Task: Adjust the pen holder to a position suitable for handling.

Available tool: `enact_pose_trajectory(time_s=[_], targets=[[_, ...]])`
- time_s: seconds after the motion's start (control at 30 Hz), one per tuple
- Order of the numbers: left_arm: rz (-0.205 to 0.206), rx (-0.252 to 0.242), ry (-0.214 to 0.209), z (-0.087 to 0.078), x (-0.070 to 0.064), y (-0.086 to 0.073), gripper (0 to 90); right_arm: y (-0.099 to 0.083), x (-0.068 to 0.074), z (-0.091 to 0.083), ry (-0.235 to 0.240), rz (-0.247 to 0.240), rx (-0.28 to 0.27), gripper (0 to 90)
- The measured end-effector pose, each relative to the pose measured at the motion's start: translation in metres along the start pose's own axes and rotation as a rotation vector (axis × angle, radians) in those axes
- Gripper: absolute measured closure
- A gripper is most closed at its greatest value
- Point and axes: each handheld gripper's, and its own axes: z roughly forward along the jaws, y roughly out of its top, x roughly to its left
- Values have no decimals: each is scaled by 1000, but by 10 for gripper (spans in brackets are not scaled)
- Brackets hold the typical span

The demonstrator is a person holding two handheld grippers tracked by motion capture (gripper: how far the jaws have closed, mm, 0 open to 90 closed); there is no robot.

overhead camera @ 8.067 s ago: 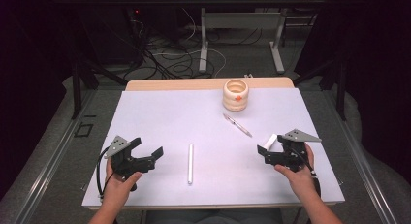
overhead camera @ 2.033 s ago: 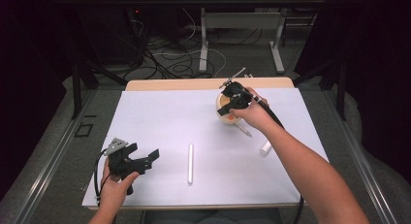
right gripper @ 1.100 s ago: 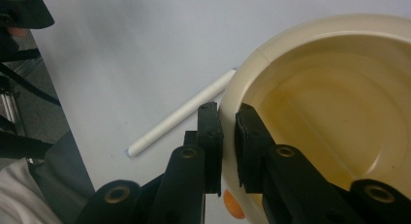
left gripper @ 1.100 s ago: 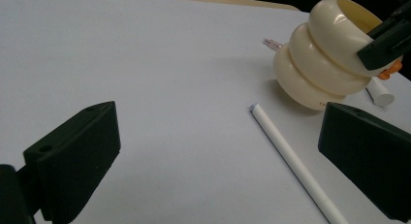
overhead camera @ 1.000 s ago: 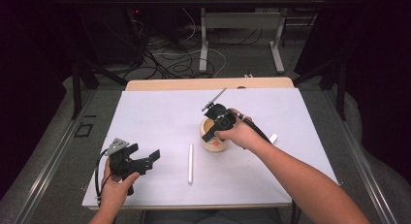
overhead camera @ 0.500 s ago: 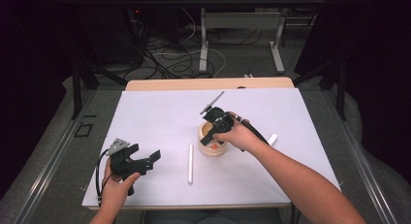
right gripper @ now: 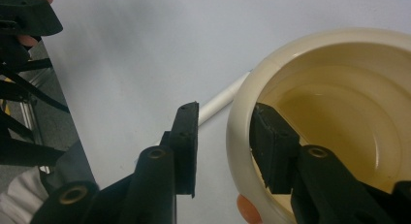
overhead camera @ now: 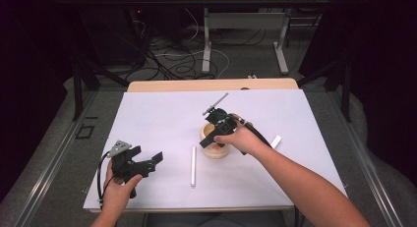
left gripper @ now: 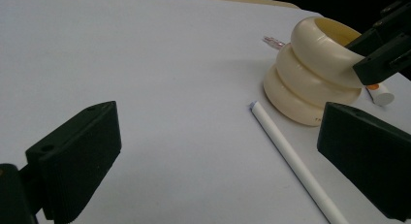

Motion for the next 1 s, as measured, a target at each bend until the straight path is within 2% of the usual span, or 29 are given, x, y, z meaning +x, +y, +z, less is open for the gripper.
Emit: enact_pose_trajectory(time_s=[0.03,0.1,0.13,0.2,0.27,0.3,0.33,0.37,0.4,0.47,0.67,0.73,0.8,0.83,0.9,0.97,1.0], targets=[[0,0,0,0,0,0,21,-1,0,1,-5,-7,-35,601],[1,2,2,0,0,0,21,-1,0,1,-6,-12,-48,586],[1,4,1,0,0,0,21,-1,1,-1,3,-3,-31,564],[1,5,2,0,0,0,22,-2,1,-3,-16,-6,-78,530],[2,5,3,0,1,0,22,-3,0,-5,-27,-8,-101,497],[2,5,4,0,1,0,22,-2,0,-8,-29,-9,-84,487],[1,6,4,0,1,0,22,-3,0,-9,-34,-11,-109,480],[1,7,4,0,1,0,22,-3,1,-11,-35,6,-103,467],[1,7,4,0,1,0,22,-3,-1,-12,-42,-16,-120,454],[2,7,6,0,1,0,22,-3,0,-14,-43,-11,-112,445],[3,9,7,1,1,0,22,-7,-5,-27,-82,-31,-200,374],[3,10,8,1,1,0,22,-8,-6,-32,-94,-10,-239,358],[3,10,9,1,2,0,22,-9,-10,-36,-110,-39,-271,352],[4,10,9,1,1,0,22,-10,-11,-40,-116,-33,-255,347],[4,10,10,1,1,0,22,-12,-13,-44,-146,-29,-283,329],[5,10,10,1,1,0,22,-13,-15,-46,-155,-25,-290,325],[4,8,11,1,1,0,22,-17,-19,-51,-167,4,-307,311]])
